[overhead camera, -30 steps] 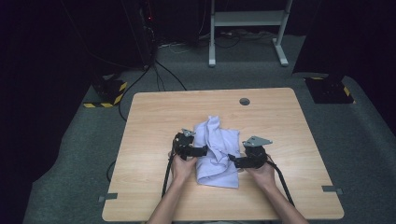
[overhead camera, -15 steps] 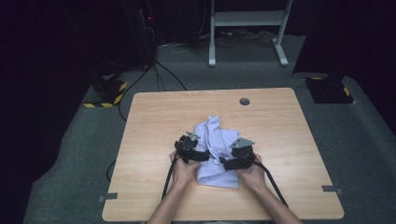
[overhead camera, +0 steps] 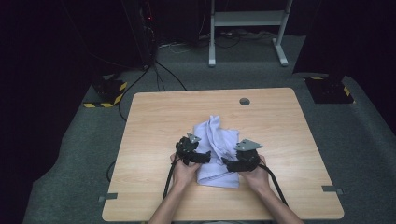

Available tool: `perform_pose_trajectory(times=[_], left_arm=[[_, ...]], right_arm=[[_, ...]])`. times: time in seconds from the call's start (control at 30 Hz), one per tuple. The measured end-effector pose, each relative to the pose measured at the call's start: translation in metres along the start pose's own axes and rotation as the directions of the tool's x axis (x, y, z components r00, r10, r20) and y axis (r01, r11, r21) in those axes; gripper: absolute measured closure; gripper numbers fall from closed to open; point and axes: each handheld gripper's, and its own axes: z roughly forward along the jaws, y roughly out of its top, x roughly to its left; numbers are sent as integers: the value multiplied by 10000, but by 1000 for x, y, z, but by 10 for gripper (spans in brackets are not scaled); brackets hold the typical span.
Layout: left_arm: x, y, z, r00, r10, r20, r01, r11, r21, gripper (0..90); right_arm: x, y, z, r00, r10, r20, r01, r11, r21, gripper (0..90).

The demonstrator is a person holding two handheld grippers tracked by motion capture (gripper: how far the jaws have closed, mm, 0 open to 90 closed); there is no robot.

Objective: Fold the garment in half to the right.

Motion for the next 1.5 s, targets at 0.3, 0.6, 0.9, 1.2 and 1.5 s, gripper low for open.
perform_pose_trajectory(times=[0.3, 0.6, 0.9, 1.2, 1.5], left_arm=[[5, -5, 2, 10000, 39, -62, -39, 9999, 98, 45], [16, -14, -11, 9990, -416, 151, 419, 9990, -160, 55], [1, -5, 2, 9997, 215, 88, -217, 9995, 208, 46], [17, -13, -13, 9991, -112, 403, 108, 9999, 115, 52], [6, -6, 2, 9993, 163, 337, -176, 9991, 387, 47]], right_arm=[[-4, -4, 27, 9987, 380, 350, -409, 9956, 846, 121], [-35, -25, -8, 9912, 1118, 706, -1164, 9911, 639, 129], [-10, -3, 20, 9979, 357, 540, -410, 9941, 1002, 131], [-44, -35, -10, 9896, 1352, 500, -1395, 9855, 965, 126], [-44, -25, 4, 9904, 1157, 763, -1231, 9872, 1009, 132]])
